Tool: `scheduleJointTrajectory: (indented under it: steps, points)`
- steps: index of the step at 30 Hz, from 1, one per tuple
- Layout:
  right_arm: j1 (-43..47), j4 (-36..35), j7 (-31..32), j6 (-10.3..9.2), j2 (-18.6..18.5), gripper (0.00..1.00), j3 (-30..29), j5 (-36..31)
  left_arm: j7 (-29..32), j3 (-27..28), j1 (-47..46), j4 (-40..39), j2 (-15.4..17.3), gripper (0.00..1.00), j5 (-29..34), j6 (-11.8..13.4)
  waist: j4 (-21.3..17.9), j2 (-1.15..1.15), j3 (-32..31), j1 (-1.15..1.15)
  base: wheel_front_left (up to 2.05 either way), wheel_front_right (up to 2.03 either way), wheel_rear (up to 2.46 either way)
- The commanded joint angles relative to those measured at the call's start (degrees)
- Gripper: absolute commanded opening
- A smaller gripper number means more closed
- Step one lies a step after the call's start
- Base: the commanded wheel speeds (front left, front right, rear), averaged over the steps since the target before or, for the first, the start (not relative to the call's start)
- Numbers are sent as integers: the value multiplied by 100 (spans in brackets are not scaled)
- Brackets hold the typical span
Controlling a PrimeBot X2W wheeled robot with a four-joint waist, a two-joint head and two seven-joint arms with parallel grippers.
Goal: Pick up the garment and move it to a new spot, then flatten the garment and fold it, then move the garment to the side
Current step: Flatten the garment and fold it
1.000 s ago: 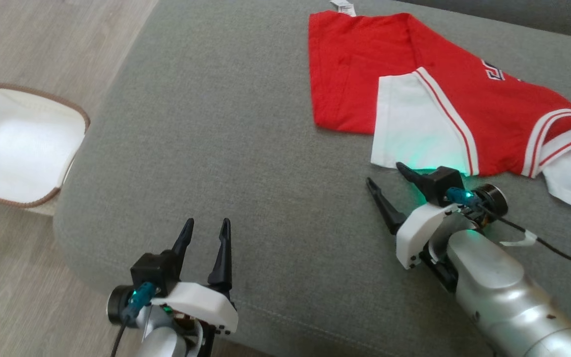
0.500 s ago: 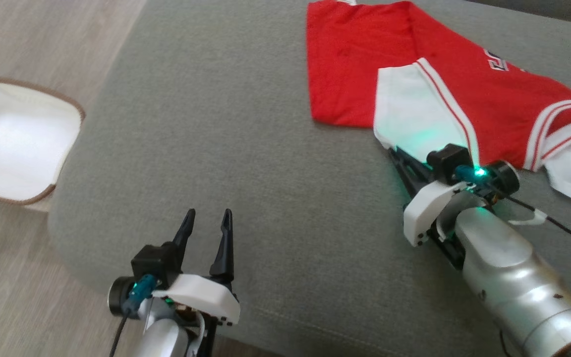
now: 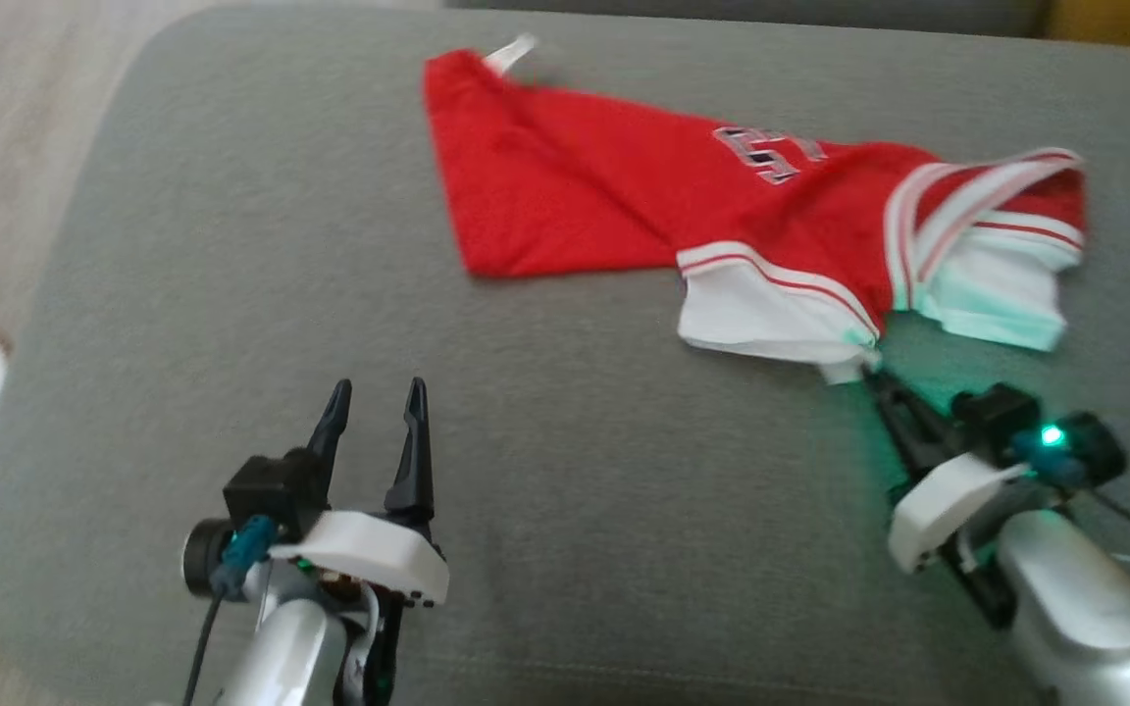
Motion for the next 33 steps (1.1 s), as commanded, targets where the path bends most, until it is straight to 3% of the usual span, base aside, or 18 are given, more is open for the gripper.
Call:
scheduleJointTrajectory:
  steps: [1,9,10,11,12,13,14,15,16,24,33]
  points:
    - [3,-248,-31,37,-135,0,-97,-38,-32,233,-239,-164,42,100,68,-28,-336,0,-90,0,0,0,0]
    - [392,-921,-31,37,-381,0,-768,-130,-32,318,-335,-77,42,100,91,-98,-805,0,-123,0,0,0,0]
    - [403,-977,-31,37,-356,4,-792,-94,-32,314,-342,-60,42,100,98,-109,-835,0,-118,0,0,0,0]
    - [419,-1013,-31,37,-323,21,-769,-73,-32,314,-352,-46,42,100,102,-117,-856,0,-114,0,0,0,0]
    - [424,-1050,-31,37,-283,22,-725,-57,-32,317,-361,-35,42,100,104,-120,-876,0,-109,0,0,0,0]
    - [429,-1087,-31,37,-226,30,-664,-15,-32,316,-370,-28,42,100,105,-124,-888,0,-103,0,0,0,0]
    - [436,-1098,-31,37,-173,54,-601,47,-32,312,-378,-21,42,100,106,-131,-895,0,-92,0,0,0,0]
    - [435,-1099,-31,37,-134,97,-558,96,-32,303,-389,-18,42,100,104,-136,-895,0,-73,0,0,0,0]
    - [426,-1105,-31,37,-110,100,-537,129,-32,289,-406,-17,42,100,105,-142,-888,0,-48,0,0,0,0]
    - [496,-1416,-31,37,8,100,-1051,44,-32,520,-842,94,42,100,120,-163,-918,0,204,0,0,0,0]
    - [547,-1772,-31,37,381,100,-1349,-269,-32,1062,-1498,706,42,100,100,-176,-1274,0,480,0,0,0,0]
